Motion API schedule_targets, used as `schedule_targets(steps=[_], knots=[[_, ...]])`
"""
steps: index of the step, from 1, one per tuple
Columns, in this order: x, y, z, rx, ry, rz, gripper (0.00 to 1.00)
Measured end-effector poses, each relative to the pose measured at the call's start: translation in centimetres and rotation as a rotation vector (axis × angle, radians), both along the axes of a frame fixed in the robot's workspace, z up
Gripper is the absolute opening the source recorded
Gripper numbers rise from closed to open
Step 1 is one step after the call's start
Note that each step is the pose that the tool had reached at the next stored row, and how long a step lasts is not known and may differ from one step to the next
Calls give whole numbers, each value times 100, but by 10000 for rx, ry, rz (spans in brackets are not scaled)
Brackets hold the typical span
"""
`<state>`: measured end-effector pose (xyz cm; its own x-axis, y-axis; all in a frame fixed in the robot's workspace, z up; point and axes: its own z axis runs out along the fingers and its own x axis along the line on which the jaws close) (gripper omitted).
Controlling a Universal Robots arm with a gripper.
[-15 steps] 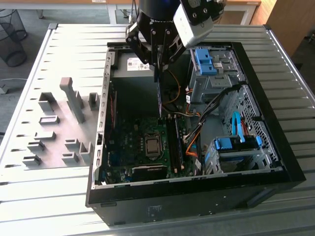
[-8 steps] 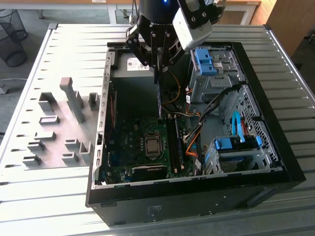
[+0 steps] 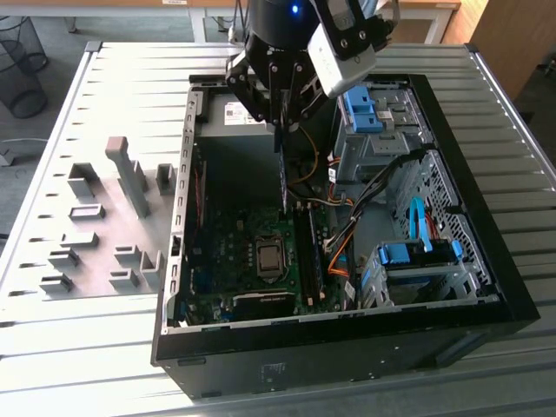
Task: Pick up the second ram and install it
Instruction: 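Insert the second ram into the second slot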
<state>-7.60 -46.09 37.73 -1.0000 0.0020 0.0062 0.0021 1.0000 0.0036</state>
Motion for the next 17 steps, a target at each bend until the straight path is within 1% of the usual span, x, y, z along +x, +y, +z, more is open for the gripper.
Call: schedule_targets(steps=[5,10,17], knots=[[63,0,-57,1,-1,-1,14],[74,0,-106,2,-1,-1,14],[74,0,-116,2,-1,0,14]])
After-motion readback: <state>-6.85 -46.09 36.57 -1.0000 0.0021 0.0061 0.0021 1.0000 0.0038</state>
